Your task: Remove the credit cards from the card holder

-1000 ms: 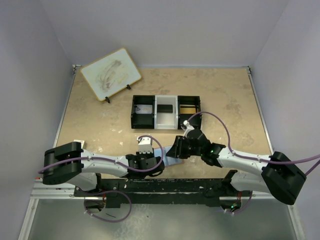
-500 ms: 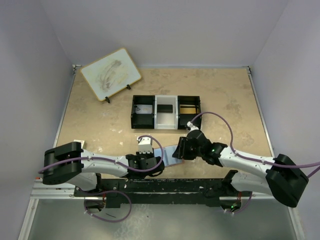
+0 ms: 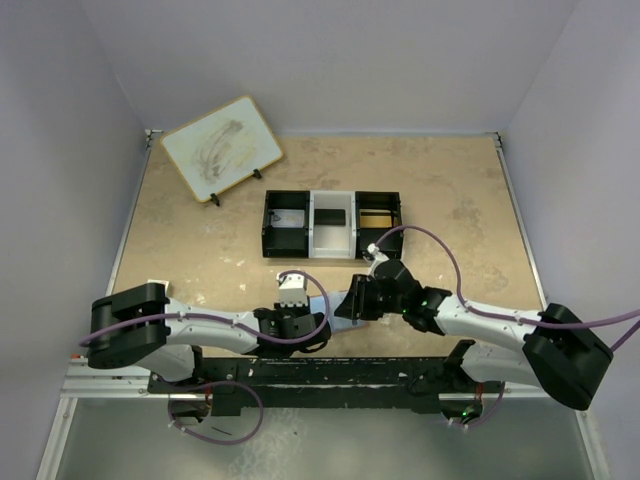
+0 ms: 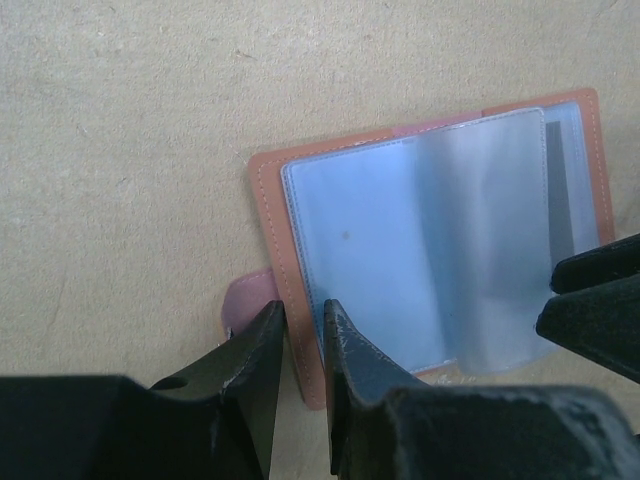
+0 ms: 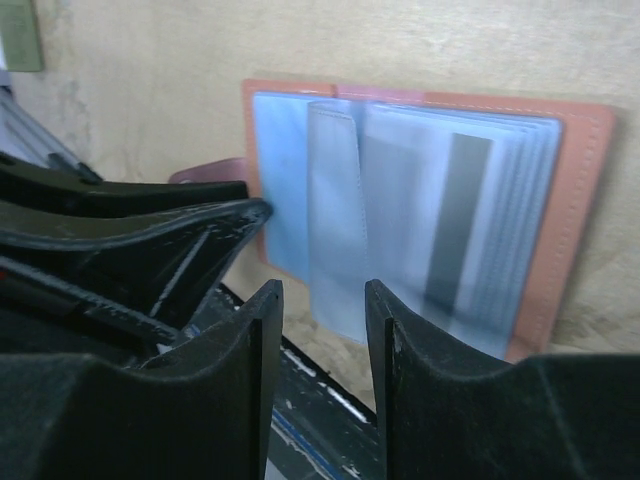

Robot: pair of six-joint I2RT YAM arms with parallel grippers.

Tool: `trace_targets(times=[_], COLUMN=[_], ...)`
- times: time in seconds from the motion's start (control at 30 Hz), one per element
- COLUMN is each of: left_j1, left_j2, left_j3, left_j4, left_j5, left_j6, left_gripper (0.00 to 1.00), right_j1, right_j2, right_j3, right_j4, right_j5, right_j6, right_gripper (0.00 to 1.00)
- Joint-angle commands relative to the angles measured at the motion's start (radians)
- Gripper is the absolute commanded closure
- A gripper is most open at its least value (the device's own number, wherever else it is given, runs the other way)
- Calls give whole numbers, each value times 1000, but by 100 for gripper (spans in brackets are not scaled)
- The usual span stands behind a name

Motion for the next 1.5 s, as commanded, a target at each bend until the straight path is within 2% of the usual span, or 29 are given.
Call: trace_targets(times=[0.0, 0.1, 0.23, 0.5, 0.67, 0.93, 1.13, 1.27, 1.47], left_j1=[1, 2, 1, 1, 0, 0, 0, 3, 25], left_j2=[15, 12, -5, -110, -207, -361, -398, -369, -252], left_j3=[27, 25, 12, -42, -77, -104, -87, -75, -48], left_j4=[26, 20, 22, 0, -35, -43, -42, -16, 55], left_j5=[17, 16, 0, -40, -56, -81, -91, -95, -39], left_j6=[12, 9, -1, -38, -65, -64, -34, -17, 5], left_gripper=[80, 81, 81, 79, 75, 58, 49, 41, 36], right_j1=[2, 2, 2, 5, 8, 9, 9, 7, 7], right_j2=[11, 6, 30, 304, 368, 155, -128, -273, -434], right_j3=[-8, 6, -9, 84, 141, 112, 30, -106, -268], right_j4=[133, 123, 200, 490, 433, 336, 114, 71, 109], right_j5=[-84, -41, -85, -244, -257, -211, -22, 43, 50], right_j6=[32, 20, 35, 57, 15, -12, 36, 235, 407], right_gripper=[59, 59, 58, 59, 53, 42, 29, 31, 35])
